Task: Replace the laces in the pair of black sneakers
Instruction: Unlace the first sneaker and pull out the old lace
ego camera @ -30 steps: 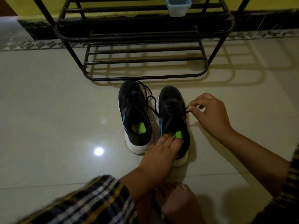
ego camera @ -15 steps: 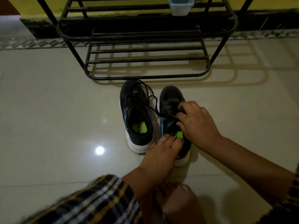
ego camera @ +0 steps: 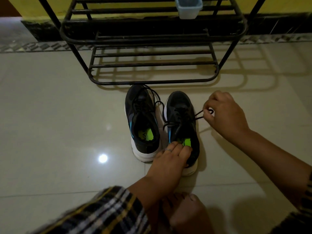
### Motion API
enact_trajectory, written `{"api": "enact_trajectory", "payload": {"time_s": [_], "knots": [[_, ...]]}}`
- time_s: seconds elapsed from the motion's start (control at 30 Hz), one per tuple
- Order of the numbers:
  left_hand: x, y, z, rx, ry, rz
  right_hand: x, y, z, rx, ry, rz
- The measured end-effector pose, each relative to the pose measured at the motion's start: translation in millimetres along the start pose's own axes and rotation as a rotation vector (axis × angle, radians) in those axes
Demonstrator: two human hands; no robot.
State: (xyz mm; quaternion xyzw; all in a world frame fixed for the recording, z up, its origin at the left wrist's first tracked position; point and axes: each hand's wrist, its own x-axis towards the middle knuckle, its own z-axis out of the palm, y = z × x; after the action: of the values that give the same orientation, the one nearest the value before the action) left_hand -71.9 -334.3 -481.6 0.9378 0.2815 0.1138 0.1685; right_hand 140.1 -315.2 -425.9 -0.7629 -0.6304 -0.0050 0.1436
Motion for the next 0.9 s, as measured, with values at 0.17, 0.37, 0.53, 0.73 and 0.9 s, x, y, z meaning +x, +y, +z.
{"api": "enact_trajectory", "payload": {"time_s": [0.17,0.37,0.53,0.73,0.9], "knots": [[0.6,3.5,-3.1,-0.011,0.006,-0.025,-11.6,16.5,23.5,0.051,-0.208,0.256],[1.2,4.4,-4.0,-0.021,-0.031,-0.047,-15.3,-16.7,24.4,0.389,-0.002,0.267],[1.9,4.2,-3.4,-0.014,-0.08,-0.036,-19.5,-36.9,18.5,0.084,-0.159,-0.09],[2.7,3.4,-4.6,0.017,-0.07,-0.027,-22.3,-37.7,23.9,-0.051,-0.103,-0.2],[2.5,2.9,-4.4,0.015,-0.05,-0.024,-21.6,-36.2,19.4,-0.004,-0.079,-0.212]]}}
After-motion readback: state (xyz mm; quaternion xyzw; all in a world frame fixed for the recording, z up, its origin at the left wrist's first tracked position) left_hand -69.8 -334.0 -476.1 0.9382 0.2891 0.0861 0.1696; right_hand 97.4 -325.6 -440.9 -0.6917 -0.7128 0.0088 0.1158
